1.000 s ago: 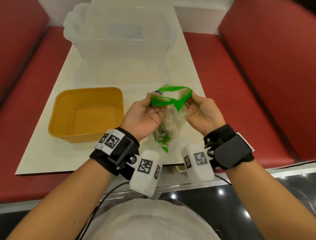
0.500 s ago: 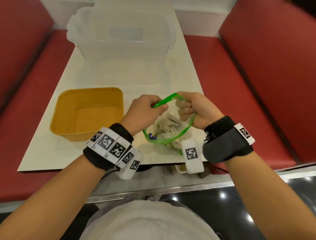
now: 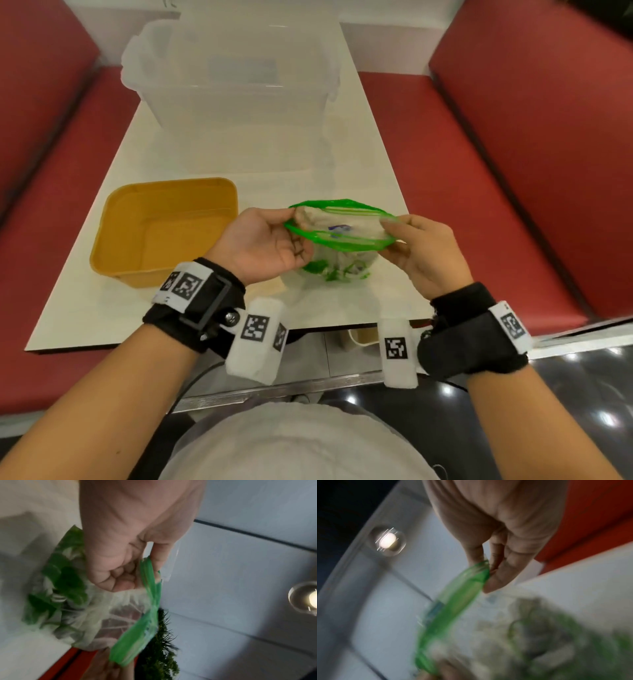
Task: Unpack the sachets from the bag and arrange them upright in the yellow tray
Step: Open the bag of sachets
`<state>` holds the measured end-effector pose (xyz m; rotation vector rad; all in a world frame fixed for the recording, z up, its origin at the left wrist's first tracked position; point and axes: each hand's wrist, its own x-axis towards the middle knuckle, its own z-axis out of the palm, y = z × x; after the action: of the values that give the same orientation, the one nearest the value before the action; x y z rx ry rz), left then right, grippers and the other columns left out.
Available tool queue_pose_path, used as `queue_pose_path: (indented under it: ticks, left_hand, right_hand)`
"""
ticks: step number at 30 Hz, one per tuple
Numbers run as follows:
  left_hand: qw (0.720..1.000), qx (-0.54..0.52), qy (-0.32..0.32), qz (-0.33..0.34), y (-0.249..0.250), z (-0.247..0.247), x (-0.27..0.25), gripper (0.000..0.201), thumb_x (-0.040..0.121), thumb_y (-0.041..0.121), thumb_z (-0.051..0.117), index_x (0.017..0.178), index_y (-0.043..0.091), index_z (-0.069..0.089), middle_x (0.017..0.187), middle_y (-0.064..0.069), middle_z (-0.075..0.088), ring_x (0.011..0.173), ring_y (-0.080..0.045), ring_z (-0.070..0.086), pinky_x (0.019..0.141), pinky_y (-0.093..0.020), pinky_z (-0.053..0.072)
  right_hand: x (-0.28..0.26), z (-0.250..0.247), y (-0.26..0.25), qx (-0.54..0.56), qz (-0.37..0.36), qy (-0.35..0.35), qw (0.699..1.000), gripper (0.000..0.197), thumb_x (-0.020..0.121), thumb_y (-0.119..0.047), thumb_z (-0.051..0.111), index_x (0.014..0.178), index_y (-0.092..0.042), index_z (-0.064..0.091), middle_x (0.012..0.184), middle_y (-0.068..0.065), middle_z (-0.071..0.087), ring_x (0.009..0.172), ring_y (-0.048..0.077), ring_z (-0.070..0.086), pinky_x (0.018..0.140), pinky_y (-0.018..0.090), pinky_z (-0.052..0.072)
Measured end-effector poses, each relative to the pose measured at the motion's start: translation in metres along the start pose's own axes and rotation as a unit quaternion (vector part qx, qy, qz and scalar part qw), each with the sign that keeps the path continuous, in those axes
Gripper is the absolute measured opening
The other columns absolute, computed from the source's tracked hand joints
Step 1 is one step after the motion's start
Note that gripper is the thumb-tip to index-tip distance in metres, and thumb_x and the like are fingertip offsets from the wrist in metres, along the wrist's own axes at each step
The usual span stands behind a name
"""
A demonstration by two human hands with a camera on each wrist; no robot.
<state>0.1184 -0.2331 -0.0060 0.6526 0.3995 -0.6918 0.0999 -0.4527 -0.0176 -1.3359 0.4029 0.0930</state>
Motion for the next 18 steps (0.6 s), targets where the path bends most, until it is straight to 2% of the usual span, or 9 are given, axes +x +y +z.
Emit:
queue_pose_path:
  ticks: [2,5,8,10,11,13,14,16,18]
  left_hand:
    - [0.998,-0.049,-0.008,-0.031,-0.002,-0.002,-0.001,0.021,0.095,0.012,0.037,0.087,0.006,0.056,0.066,0.001,0.055,0.055,-0.015,0.052,0.075,-0.02,0.032]
    - [0.994,-0.087,-0.016,-0.062,-0.003,-0.004,0.0,0.028,0.092,0.009,0.036,0.115,0.006,0.052,0.103,0.011,0.055,0.068,-0.01,0.044,0.075,-0.018,0.03]
    - [0.997,-0.043,0.024,-0.061,-0.002,-0.003,0.003,0.035,0.088,0.01,0.035,0.116,0.001,0.055,0.125,-0.015,0.059,0.083,-0.017,0.051,0.07,-0.024,0.037]
    - [0.997,-0.019,0.032,-0.062,-0.004,0.003,0.001,0.029,0.081,0.01,0.038,0.103,0.003,0.057,0.117,-0.008,0.056,0.079,-0.017,0.049,0.068,-0.025,0.038]
    - [0.997,-0.009,0.042,-0.067,-0.004,0.004,0.002,0.023,0.08,0.011,0.04,0.095,0.005,0.057,0.107,-0.002,0.054,0.073,-0.016,0.049,0.066,-0.025,0.038]
    - [0.994,0.021,0.073,-0.073,-0.004,0.007,0.002,0.016,0.084,0.015,0.046,0.081,0.007,0.06,0.086,0.002,0.057,0.06,-0.015,0.051,0.064,-0.024,0.039]
    - [0.992,0.048,0.095,-0.072,-0.004,0.008,0.001,0.016,0.085,0.016,0.049,0.077,0.008,0.061,0.075,0.0,0.06,0.055,-0.015,0.051,0.063,-0.025,0.039]
    - [0.987,0.094,0.114,-0.068,-0.002,0.009,-0.001,0.014,0.083,0.018,0.055,0.071,0.012,0.059,0.059,0.001,0.057,0.053,-0.013,0.051,0.063,-0.026,0.04]
    - [0.987,0.103,0.106,-0.068,0.002,0.006,-0.001,0.013,0.082,0.021,0.059,0.071,0.015,0.06,0.061,0.004,0.056,0.062,-0.012,0.052,0.069,-0.026,0.039]
  right_hand:
    - [0.0,0.005,-0.005,0.161,0.088,-0.012,0.983,0.008,0.092,0.0,0.055,0.087,-0.002,0.061,0.083,0.013,0.067,0.067,0.018,0.068,0.061,0.025,0.059]
    - [0.001,0.01,-0.01,0.306,0.178,-0.012,0.935,0.016,0.093,-0.004,0.052,0.104,-0.001,0.063,0.09,0.012,0.072,0.077,0.019,0.072,0.072,0.025,0.059]
    - [0.0,0.014,-0.011,0.313,0.217,-0.068,0.922,0.037,0.08,-0.005,0.06,0.117,-0.007,0.062,0.116,0.013,0.067,0.111,0.027,0.063,0.087,0.04,0.056]
    - [0.001,0.016,-0.01,0.328,0.247,-0.105,0.906,0.048,0.064,-0.003,0.071,0.107,-0.019,0.059,0.099,0.005,0.062,0.096,0.021,0.062,0.08,0.047,0.057]
    - [0.001,0.018,-0.01,0.329,0.264,-0.113,0.9,0.04,0.064,-0.005,0.072,0.099,-0.02,0.06,0.085,0.001,0.058,0.079,0.017,0.062,0.075,0.042,0.059]
    - [0.007,0.019,-0.007,0.326,0.295,-0.07,0.896,0.012,0.075,-0.016,0.068,0.069,-0.018,0.058,0.059,-0.001,0.051,0.047,0.013,0.052,0.066,0.016,0.051]
    - [0.011,0.017,-0.004,0.32,0.3,-0.059,0.897,0.029,0.079,-0.02,0.068,0.06,-0.023,0.047,0.051,-0.003,0.043,0.041,0.011,0.04,0.073,0.005,0.035]
    - [0.017,0.013,-0.001,0.315,0.315,-0.048,0.894,0.044,0.077,-0.023,0.074,0.063,-0.03,0.033,0.053,-0.003,0.033,0.047,0.009,0.024,0.082,0.002,0.023]
    - [0.019,0.015,0.001,0.309,0.322,-0.052,0.893,0.041,0.08,-0.028,0.073,0.065,-0.029,0.035,0.053,-0.007,0.033,0.05,0.005,0.021,0.085,0.002,0.023]
